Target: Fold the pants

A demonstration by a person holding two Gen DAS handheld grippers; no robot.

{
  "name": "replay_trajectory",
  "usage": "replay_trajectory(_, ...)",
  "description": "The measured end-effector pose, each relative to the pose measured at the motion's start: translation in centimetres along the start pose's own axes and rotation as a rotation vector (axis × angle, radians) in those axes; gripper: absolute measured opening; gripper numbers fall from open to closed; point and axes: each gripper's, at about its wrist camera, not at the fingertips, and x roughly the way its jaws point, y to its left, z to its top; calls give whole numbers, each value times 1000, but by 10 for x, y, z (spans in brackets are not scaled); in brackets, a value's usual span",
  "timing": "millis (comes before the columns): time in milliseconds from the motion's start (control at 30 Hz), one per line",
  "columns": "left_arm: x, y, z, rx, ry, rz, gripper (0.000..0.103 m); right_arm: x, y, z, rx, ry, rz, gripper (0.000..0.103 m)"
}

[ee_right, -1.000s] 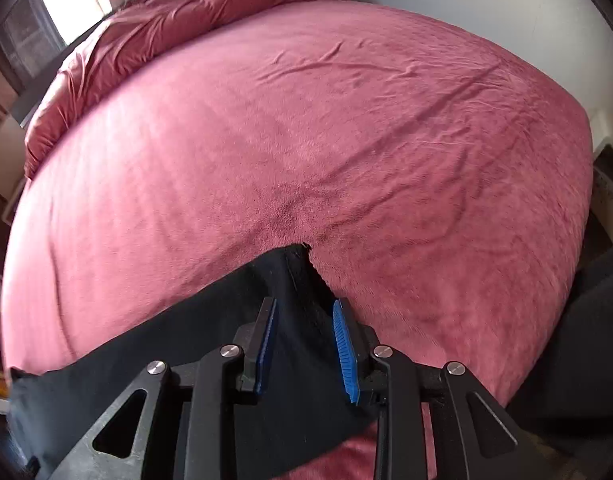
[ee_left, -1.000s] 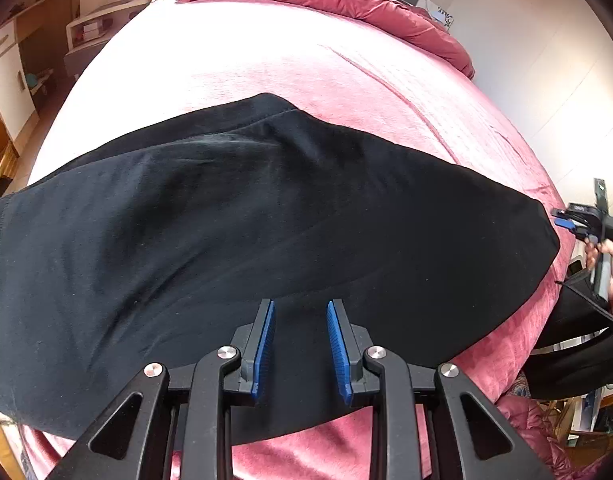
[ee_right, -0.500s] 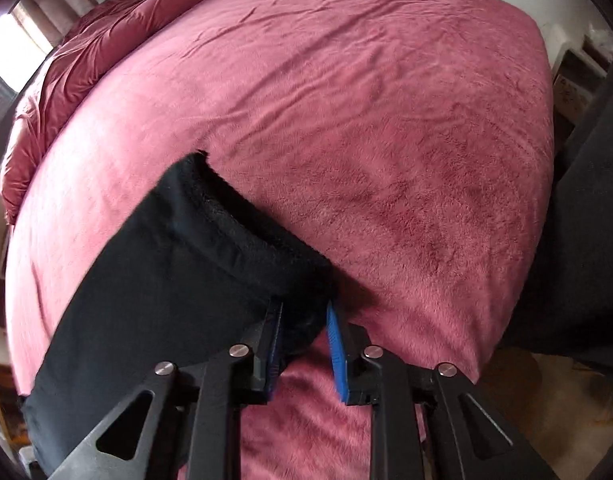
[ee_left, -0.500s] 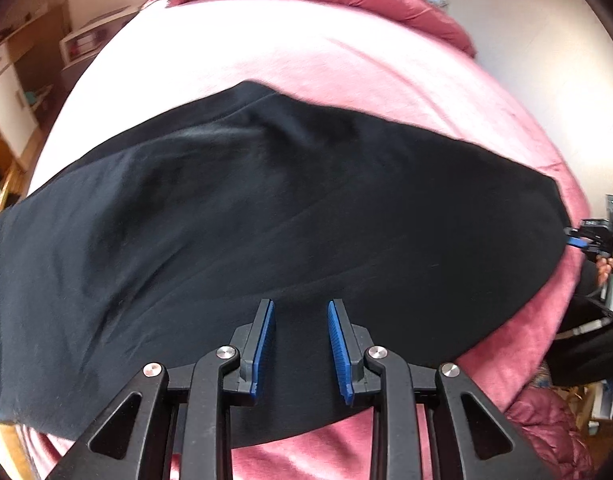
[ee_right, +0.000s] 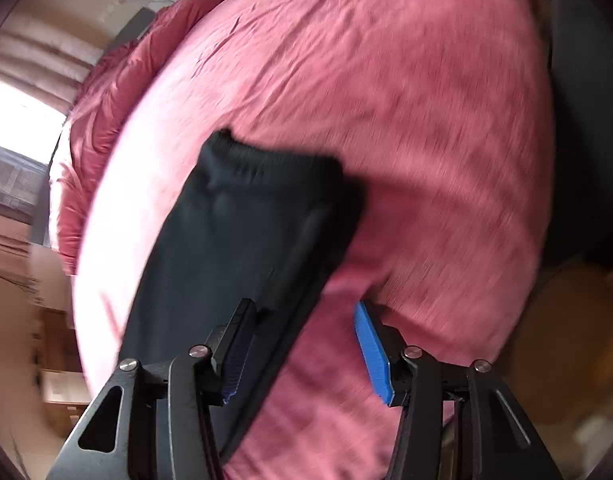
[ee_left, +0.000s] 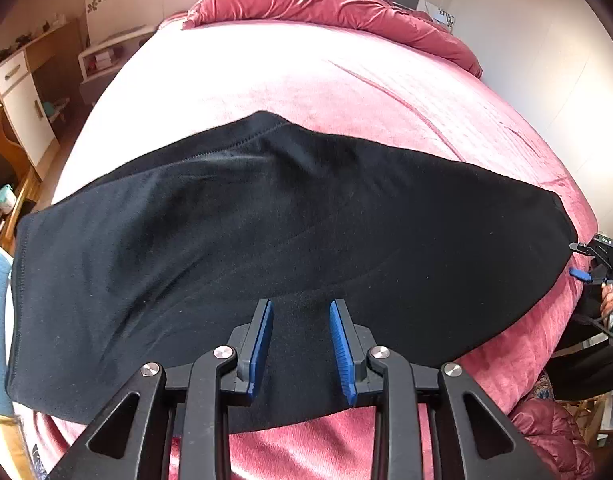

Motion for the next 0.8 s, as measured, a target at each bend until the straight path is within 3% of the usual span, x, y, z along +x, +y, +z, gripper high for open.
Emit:
replay_trajectory(300,-4,-3,-3,-2,-21,-8,31,6,-9,-31,124,-49,126,60)
replay_trajectory(633,7,9,-6,-47,29,-16,31,24,6,-4,172,-74,165,59)
replay_trajectory(700,9,11,-7,-55,37,-18,31,24,3,0,188,-77,169,56)
replay_trajectory(800,12,16,-8,-74,55,-25,31,22,0,3,186,-73,161,36)
